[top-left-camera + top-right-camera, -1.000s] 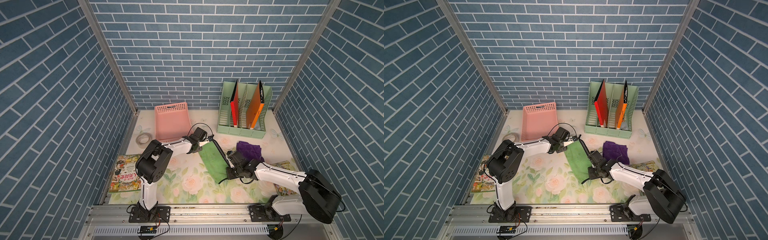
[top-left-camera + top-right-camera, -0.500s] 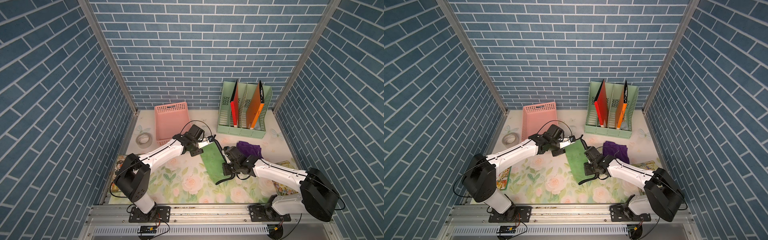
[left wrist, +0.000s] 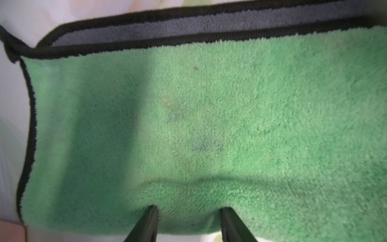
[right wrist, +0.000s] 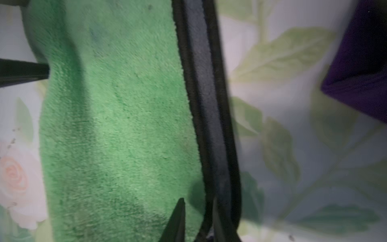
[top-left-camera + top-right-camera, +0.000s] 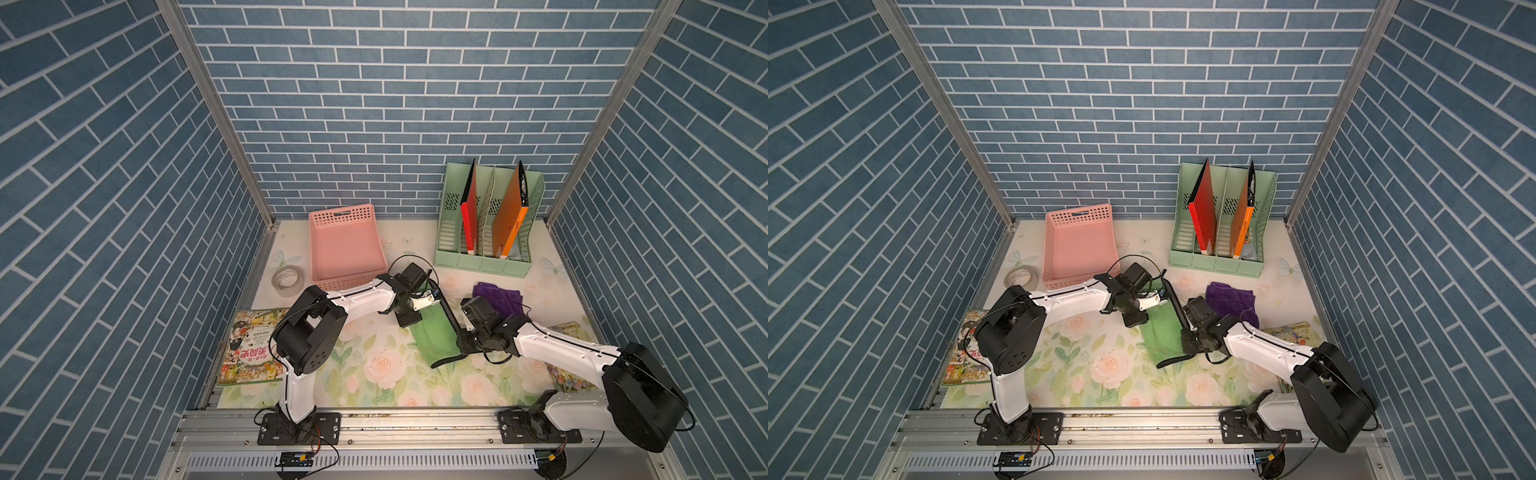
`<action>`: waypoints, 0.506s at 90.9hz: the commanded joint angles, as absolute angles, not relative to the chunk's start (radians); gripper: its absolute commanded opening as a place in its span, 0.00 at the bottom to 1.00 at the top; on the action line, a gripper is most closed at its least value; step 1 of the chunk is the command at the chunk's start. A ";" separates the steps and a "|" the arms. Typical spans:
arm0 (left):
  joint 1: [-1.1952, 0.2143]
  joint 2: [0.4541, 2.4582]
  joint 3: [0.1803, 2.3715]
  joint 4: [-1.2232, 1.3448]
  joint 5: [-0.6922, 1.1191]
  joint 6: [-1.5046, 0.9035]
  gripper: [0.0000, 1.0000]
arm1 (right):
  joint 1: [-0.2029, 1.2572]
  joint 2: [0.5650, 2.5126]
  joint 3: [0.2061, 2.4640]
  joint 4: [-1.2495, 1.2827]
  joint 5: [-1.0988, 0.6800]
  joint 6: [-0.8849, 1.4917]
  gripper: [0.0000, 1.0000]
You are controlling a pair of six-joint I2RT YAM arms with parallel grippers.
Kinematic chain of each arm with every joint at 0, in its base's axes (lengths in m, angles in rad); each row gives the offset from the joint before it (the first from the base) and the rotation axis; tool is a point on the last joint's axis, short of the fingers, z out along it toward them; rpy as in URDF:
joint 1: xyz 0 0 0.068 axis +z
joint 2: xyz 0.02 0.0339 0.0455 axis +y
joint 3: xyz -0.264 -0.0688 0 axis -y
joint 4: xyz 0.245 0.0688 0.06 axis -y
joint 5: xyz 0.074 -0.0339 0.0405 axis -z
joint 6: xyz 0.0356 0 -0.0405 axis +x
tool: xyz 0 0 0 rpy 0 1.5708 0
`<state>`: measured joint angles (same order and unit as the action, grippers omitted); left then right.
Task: Fold the square dishcloth
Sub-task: Smooth out the cleaning item at the center of the board.
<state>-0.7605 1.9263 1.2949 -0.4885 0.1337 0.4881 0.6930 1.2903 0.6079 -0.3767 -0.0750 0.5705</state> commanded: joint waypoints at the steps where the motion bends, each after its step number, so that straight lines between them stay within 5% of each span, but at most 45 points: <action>1: -0.778 1.933 1.336 -0.493 0.155 0.482 0.53 | 0.654 1.212 0.592 -0.367 -0.122 0.582 0.44; 27: -0.805 1.911 1.387 -0.766 0.257 0.614 0.53 | 0.620 1.202 0.520 -0.239 -0.358 0.706 0.47; 46: -0.823 1.875 1.402 -0.898 0.339 0.704 0.54 | 0.619 1.245 0.510 -0.219 -0.359 0.696 0.35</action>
<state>-0.8124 1.9114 1.3777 -0.7746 0.2665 0.6384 0.6216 1.2228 0.5121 -0.2520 -0.3225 0.6777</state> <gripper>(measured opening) 0.534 0.389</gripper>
